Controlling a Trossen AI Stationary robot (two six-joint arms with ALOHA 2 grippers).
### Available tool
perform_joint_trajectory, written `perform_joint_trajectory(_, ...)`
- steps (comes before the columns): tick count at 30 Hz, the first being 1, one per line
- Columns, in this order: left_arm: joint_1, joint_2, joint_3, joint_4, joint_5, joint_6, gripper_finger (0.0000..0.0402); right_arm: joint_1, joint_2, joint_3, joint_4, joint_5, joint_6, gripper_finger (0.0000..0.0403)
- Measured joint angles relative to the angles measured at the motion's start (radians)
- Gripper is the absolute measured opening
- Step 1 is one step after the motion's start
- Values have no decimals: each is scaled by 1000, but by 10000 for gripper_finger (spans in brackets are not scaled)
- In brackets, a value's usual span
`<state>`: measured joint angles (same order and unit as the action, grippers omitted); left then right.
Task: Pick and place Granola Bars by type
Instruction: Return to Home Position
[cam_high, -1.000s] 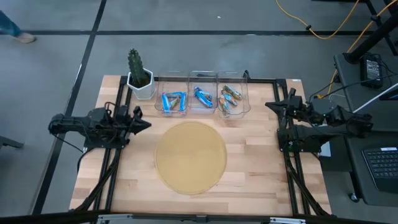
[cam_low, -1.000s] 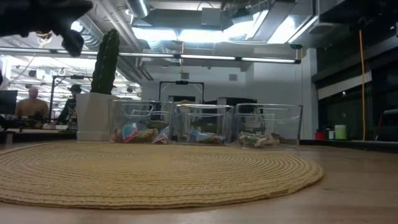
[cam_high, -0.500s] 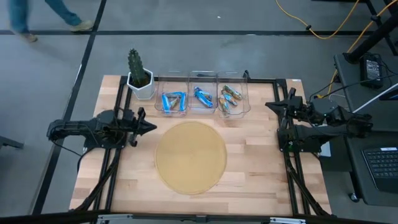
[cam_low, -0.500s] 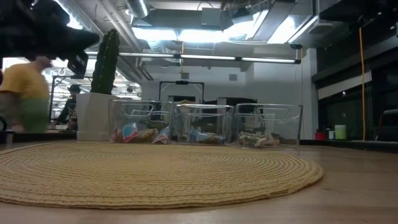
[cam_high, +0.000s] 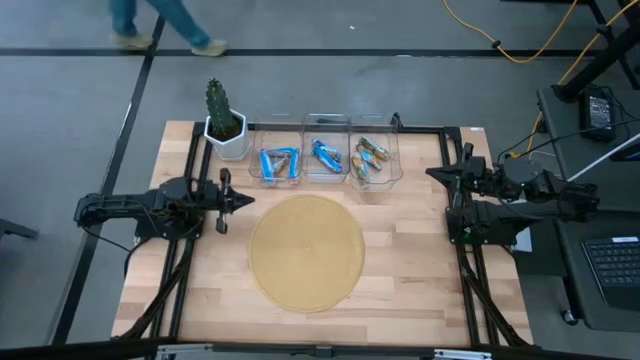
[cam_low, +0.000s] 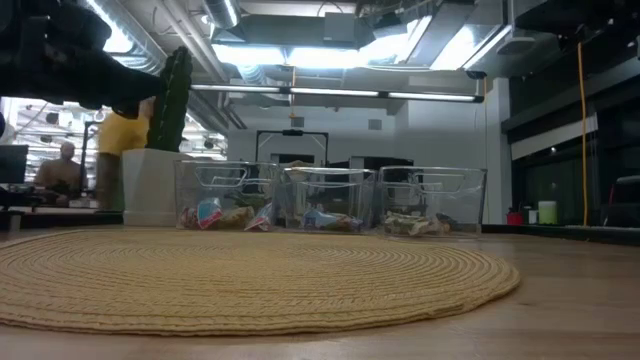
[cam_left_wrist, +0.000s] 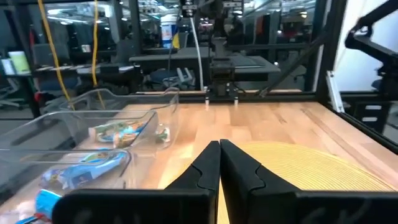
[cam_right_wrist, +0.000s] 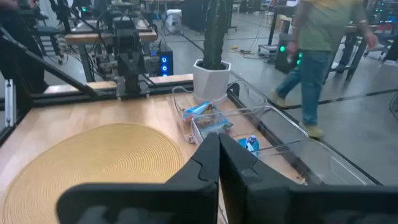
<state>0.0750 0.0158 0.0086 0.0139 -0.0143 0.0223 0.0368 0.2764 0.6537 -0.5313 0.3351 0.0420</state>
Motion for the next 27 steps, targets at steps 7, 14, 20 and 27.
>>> perform_joint_trajectory(7, 0, -1, 0, 2, -9, 0, 3, 0, -101, -48, 6, -35, -19, 8)
perform_joint_trajectory(14, 0, -1, 0, 3, -11, 0, 5, 0, -269, -196, 121, -70, -21, 6)
perform_joint_trajectory(20, 0, 2, 0, 19, -19, 0, 3, 0, -264, -457, 573, -182, -47, 4)
perform_joint_trajectory(27, 0, 4, 0, 12, -20, 0, 5, 0, -273, -640, 833, -177, -18, 3)
